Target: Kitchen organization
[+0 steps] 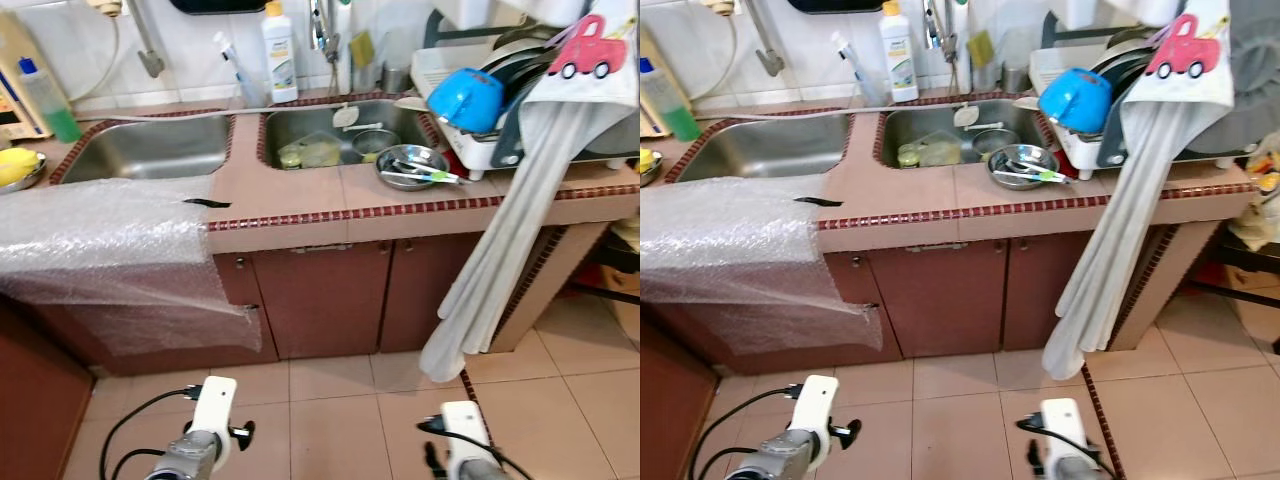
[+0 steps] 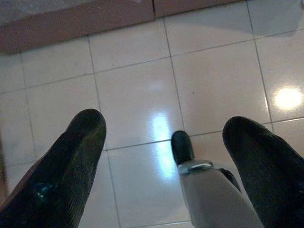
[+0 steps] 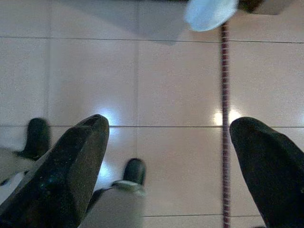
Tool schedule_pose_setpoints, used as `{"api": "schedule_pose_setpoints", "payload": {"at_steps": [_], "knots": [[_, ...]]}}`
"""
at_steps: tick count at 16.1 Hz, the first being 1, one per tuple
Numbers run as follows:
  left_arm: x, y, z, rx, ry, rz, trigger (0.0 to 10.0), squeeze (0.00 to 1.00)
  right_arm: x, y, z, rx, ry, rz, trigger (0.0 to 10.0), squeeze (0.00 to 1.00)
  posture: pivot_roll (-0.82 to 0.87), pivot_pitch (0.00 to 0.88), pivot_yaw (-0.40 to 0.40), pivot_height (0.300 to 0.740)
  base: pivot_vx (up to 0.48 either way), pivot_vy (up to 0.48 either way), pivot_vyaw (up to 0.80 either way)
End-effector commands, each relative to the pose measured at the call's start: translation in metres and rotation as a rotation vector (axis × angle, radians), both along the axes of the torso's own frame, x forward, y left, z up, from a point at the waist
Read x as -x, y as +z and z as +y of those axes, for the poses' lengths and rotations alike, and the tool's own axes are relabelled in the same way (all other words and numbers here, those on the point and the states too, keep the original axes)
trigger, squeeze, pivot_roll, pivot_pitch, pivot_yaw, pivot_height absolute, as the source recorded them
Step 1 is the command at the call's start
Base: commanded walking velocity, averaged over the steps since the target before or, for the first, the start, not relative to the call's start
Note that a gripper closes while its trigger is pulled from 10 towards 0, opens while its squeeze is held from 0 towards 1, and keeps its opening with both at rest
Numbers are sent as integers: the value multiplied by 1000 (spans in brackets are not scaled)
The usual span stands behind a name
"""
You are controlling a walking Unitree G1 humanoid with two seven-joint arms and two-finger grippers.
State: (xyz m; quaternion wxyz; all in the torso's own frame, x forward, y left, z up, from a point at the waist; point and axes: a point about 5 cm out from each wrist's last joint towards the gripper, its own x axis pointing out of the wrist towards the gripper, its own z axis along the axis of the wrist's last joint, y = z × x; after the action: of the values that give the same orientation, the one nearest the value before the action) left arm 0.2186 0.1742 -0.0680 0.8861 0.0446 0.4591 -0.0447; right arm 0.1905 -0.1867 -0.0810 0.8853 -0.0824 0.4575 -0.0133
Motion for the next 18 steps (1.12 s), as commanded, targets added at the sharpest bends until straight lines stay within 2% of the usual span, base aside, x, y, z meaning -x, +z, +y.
{"api": "schedule_pose_setpoints", "payload": {"at_steps": [1, 18], "knots": [[0, 0, 2, -8, -2, 5, 10000, 0, 6, -3, 1, -5, 11, 13, 10000, 0, -39, 0, 82, 740, 0, 0, 0], [1, 0, 2, -8, -3, 5, 10000, 0, 7, -4, 1, -5, 22, 16, 10000, 0, -39, 0, 82, 740, 0, 0, 0]]}}
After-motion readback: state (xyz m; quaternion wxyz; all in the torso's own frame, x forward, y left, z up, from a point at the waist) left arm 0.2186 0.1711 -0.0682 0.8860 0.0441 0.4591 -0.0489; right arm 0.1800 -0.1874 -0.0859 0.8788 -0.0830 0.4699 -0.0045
